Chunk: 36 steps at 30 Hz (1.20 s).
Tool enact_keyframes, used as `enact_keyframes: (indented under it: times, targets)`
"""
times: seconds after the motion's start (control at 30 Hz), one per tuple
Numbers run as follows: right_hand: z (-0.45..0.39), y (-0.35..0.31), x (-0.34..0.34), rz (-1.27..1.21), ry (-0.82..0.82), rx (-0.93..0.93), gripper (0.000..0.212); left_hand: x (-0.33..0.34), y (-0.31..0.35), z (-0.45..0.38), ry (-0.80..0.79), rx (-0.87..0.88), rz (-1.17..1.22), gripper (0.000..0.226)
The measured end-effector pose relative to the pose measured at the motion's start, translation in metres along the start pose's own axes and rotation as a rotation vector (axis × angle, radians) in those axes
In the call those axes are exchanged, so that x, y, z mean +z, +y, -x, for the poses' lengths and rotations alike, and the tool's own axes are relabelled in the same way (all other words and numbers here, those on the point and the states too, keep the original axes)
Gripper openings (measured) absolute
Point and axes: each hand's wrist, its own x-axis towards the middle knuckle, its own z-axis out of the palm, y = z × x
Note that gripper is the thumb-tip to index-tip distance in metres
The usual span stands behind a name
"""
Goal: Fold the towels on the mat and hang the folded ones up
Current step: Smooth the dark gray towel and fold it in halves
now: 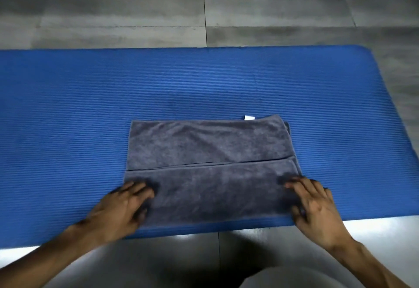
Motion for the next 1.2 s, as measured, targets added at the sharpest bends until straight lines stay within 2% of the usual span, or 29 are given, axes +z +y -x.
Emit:
enact_keyframes:
  times: [0.1,0.17,0.2,0.27,0.33,0.4,0.53,0.6,0.7,0.77,0.87,1.0,1.1,1.2]
  targets:
    - [-0.037,0.001,-0.002,0.004,-0.02,0.014,0.069,0.002,-0.016,-0.015,0.086,-0.107,-0.056,0.048]
    - [-0.064,0.004,-0.005,0.064,-0.152,0.021,0.083,0.0,-0.028,-0.022,0.044,-0.203,-0.075,0.051]
    - [-0.075,0.007,-0.006,0.089,-0.233,0.025,0.083,-0.001,-0.035,-0.023,0.02,-0.249,-0.059,0.053]
    - [-0.093,0.014,-0.009,0.091,-0.31,0.016,0.066,-0.002,-0.05,-0.025,-0.032,-0.314,-0.001,0.046]
    - [-0.101,0.023,-0.015,-0.009,-0.302,0.01,0.037,-0.007,-0.062,-0.026,-0.025,-0.321,0.086,0.024]
    - [-0.103,0.032,-0.022,-0.148,-0.313,0.004,0.016,-0.016,-0.064,-0.026,-0.008,-0.279,0.229,0.022]
    - [-0.103,0.039,-0.044,-0.489,-0.451,0.097,0.031,-0.037,-0.066,-0.023,-0.044,-0.409,0.57,0.016]
    - [-0.11,0.041,-0.058,-0.6,-0.472,0.113,0.028,-0.051,-0.067,-0.023,-0.074,-0.465,0.684,0.018]
    - [-0.132,0.041,-0.078,-0.703,-0.458,0.144,0.014,-0.071,-0.067,-0.037,0.053,-0.52,0.738,0.011]
    - [-0.153,0.041,-0.083,-0.697,-0.411,0.172,0.014,-0.078,-0.076,-0.055,0.124,-0.558,0.762,0.005]
    - [-0.186,0.039,-0.079,-0.67,-0.32,0.206,0.019,-0.073,-0.099,-0.087,0.165,-0.632,0.78,0.022]
    - [-0.216,0.04,-0.054,-0.634,-0.28,0.24,0.018,-0.056,-0.112,-0.12,0.17,-0.716,0.705,0.02]
    - [-0.221,0.042,-0.035,-0.608,-0.256,0.301,0.026,-0.043,-0.112,-0.129,0.169,-0.778,0.665,0.013]
    - [-0.217,0.038,-0.019,-0.634,-0.124,0.425,0.015,-0.042,-0.099,-0.129,0.302,-0.804,0.668,0.014]
